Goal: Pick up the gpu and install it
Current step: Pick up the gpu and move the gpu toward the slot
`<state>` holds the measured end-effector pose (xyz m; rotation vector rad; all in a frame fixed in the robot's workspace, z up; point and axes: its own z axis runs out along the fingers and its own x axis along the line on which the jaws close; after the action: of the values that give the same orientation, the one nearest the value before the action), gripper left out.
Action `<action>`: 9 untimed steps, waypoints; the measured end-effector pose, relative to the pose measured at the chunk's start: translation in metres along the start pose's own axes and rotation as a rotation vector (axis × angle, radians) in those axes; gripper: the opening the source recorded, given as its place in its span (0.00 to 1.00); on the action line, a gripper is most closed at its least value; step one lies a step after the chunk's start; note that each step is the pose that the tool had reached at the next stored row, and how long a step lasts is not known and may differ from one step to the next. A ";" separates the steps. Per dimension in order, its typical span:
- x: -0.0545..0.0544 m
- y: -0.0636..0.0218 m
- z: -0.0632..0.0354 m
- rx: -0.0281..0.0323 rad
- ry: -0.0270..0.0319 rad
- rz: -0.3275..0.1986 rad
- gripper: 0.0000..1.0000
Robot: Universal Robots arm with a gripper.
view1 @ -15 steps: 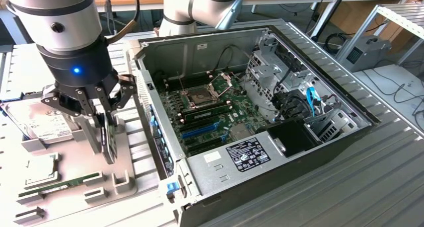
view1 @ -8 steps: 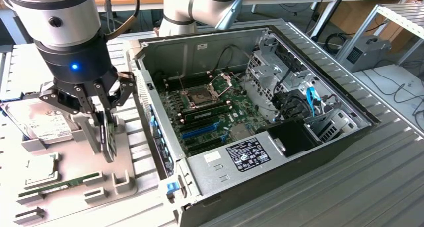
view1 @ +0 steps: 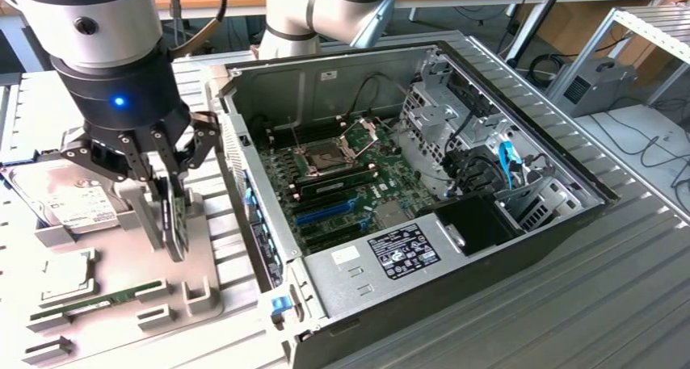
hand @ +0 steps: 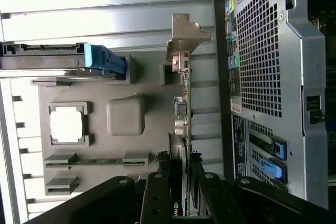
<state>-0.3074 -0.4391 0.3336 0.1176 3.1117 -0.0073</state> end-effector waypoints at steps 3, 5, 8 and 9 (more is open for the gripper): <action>0.000 0.0000 -0.0023 0.0001 0.0000 0.000 0.26; 0.000 0.0000 -0.0041 0.0002 0.0000 0.000 0.26; 0.000 0.0000 -0.0066 0.0003 0.0000 0.000 0.26; 0.000 0.0000 -0.0073 0.0003 0.0000 0.000 0.26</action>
<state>-0.3074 -0.4391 0.3409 0.1177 3.1117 -0.0078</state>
